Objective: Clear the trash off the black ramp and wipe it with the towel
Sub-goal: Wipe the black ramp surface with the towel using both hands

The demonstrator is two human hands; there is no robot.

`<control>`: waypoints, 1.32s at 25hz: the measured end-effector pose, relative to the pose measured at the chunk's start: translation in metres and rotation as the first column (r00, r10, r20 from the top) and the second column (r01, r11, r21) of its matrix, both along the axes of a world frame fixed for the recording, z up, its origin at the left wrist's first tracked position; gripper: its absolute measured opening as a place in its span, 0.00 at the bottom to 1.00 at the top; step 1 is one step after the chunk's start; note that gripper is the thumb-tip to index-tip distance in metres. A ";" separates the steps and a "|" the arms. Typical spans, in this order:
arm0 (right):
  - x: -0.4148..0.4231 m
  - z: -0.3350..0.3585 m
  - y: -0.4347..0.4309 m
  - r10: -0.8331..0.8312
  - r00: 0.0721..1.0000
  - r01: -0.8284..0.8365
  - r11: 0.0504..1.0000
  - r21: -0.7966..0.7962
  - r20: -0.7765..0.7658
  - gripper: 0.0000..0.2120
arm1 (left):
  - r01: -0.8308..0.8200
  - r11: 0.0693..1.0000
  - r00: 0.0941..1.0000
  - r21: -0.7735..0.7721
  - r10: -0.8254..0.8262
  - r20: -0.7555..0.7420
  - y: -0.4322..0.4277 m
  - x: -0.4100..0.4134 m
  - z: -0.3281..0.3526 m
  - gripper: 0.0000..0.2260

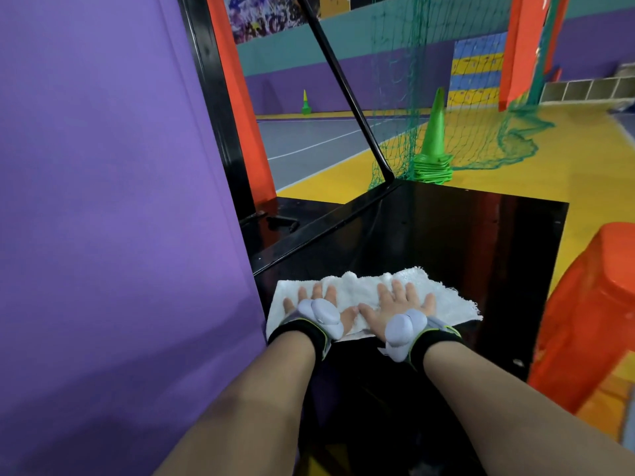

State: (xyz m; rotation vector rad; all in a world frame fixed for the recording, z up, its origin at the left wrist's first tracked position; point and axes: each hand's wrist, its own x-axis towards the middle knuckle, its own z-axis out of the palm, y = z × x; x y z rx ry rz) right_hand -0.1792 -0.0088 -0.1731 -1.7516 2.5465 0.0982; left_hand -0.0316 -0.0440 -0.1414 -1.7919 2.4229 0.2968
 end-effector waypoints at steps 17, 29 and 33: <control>-0.092 -0.001 -0.166 -0.096 0.994 0.105 0.978 -0.182 0.057 0.34 | 0.241 0.963 0.956 -0.120 -0.215 0.201 -0.182 -0.102 -0.019 0.28; -0.092 -0.014 -0.122 0.131 0.991 -0.120 0.969 -0.216 0.034 0.36 | 0.103 0.994 0.987 -0.043 -0.097 0.129 -0.146 -0.096 -0.008 0.29; -0.101 -0.017 -0.110 0.073 0.997 -0.069 0.985 -0.160 0.018 0.36 | 0.038 0.999 0.998 -0.035 -0.036 0.048 -0.124 -0.099 -0.011 0.32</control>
